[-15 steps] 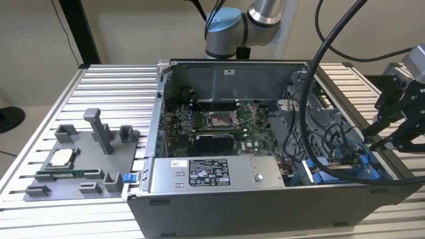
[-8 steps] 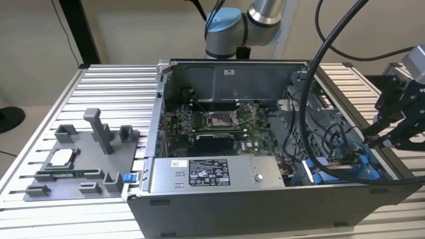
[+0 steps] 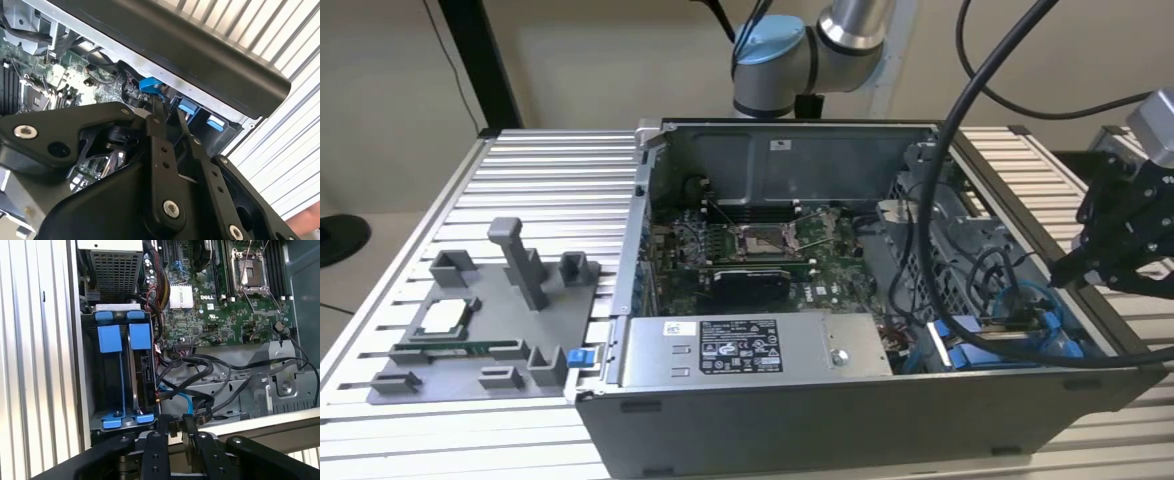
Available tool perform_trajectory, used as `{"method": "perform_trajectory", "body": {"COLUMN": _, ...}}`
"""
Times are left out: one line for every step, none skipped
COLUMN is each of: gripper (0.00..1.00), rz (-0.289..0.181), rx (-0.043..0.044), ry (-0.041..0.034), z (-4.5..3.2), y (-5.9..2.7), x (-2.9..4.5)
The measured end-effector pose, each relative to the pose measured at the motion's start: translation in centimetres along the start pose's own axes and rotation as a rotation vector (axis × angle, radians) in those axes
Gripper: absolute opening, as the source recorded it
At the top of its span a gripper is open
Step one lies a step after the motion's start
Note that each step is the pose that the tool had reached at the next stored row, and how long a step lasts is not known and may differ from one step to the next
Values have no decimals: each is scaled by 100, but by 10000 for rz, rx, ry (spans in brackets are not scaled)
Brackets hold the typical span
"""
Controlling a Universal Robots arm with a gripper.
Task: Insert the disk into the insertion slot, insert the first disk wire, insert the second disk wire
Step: 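Insert the second disk wire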
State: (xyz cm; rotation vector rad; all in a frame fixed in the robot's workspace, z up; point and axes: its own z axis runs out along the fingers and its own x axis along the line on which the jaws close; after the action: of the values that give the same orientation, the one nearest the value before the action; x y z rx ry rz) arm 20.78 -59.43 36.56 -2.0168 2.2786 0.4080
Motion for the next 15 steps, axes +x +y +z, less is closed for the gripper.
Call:
{"method": "perform_trajectory", "body": {"gripper": 100, "rz": 24, "rx": 5, "ry": -14, "z": 1, "y": 0, "x": 0}}
{"method": "perform_trajectory", "body": {"gripper": 100, "rz": 45, "rx": 8, "ry": -25, "z": 3, "y": 0, "x": 1}}
{"method": "perform_trajectory", "body": {"gripper": 100, "rz": 64, "rx": 13, "ry": -31, "z": 4, "y": 0, "x": 2}}
{"method": "perform_trajectory", "body": {"gripper": 100, "rz": 83, "rx": 17, "ry": -36, "z": 6, "y": -1, "x": 3}}
{"method": "perform_trajectory", "body": {"gripper": 100, "rz": 101, "rx": 21, "ry": -41, "z": 9, "y": -1, "x": 3}}
{"method": "perform_trajectory", "body": {"gripper": 100, "rz": 121, "rx": 26, "ry": -45, "z": 13, "y": -2, "x": 4}}
{"method": "perform_trajectory", "body": {"gripper": 100, "rz": 138, "rx": 29, "ry": -48, "z": 18, "y": -3, "x": 5}}
{"method": "perform_trajectory", "body": {"gripper": 100, "rz": 152, "rx": 32, "ry": -51, "z": 23, "y": -3, "x": 6}}
{"method": "perform_trajectory", "body": {"gripper": 100, "rz": 160, "rx": 34, "ry": -52, "z": 25, "y": -4, "x": 7}}
{"method": "perform_trajectory", "body": {"gripper": 100, "rz": 162, "rx": 35, "ry": -52, "z": 25, "y": -3, "x": 7}}
{"method": "perform_trajectory", "body": {"gripper": 100, "rz": 162, "rx": 36, "ry": -52, "z": 24, "y": -3, "x": 7}}
{"method": "perform_trajectory", "body": {"gripper": 0, "rz": 164, "rx": 36, "ry": -51, "z": 13, "y": -1, "x": 5}}
{"method": "perform_trajectory", "body": {"gripper": 0, "rz": 165, "rx": 35, "ry": -56, "z": -19, "y": 6, "x": -3}}
{"method": "perform_trajectory", "body": {"gripper": 0, "rz": 166, "rx": 35, "ry": -56, "z": -61, "y": 17, "x": -12}}
{"method": "perform_trajectory", "body": {"gripper": 0, "rz": 166, "rx": 36, "ry": -55, "z": -103, "y": 32, "x": -21}}
